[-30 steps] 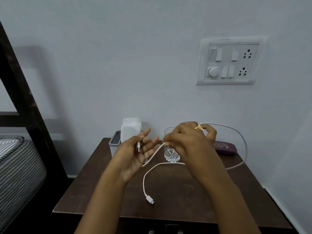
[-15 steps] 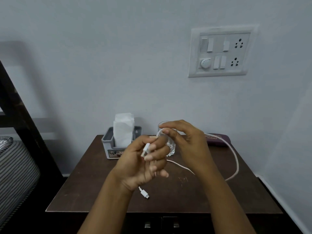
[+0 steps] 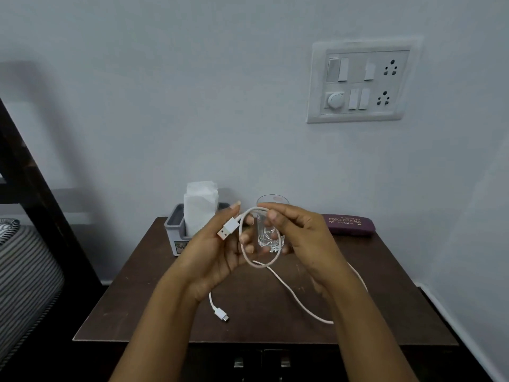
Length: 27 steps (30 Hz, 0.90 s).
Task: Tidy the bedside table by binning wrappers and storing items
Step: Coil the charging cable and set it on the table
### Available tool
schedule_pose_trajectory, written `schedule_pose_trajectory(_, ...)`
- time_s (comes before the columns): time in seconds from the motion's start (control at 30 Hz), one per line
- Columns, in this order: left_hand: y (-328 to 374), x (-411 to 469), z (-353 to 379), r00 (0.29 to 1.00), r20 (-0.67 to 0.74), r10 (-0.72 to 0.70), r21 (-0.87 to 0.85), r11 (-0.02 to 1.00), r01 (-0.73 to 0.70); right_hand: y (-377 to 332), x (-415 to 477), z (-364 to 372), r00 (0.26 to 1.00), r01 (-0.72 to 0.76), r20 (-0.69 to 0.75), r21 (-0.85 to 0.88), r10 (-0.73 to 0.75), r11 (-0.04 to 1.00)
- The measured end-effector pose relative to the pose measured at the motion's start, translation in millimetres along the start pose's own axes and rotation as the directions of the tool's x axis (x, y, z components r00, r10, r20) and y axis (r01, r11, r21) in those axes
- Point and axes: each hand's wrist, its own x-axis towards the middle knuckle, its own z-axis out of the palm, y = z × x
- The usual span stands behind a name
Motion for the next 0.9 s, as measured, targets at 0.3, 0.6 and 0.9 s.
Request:
schedule_pose_trajectory(0.3,1.0,-2.8,-20.3,0.975,-0.026,0.221,0.623,0.766,-0.157,13.2,7.7,-3.8,0.990,0.139,0.009,-0.315,-0.143,0.939)
schedule_pose_trajectory(0.6,-9.2,6.1,-20.4,0.878,-0.007,0.479,0.878,0.423,-0.224,12.1,3.8,8.1,0.947,0.142,-0.210,-0.409,-0.245,0.901)
schedule_pose_trajectory(0.9,-9.1,5.6,-15.7,0.952,-0.195,0.234,0.408,0.903,-0.138,3.0,-3.5,-2.9,0.931,0.025,-0.199,-0.802,-0.307,0.597)
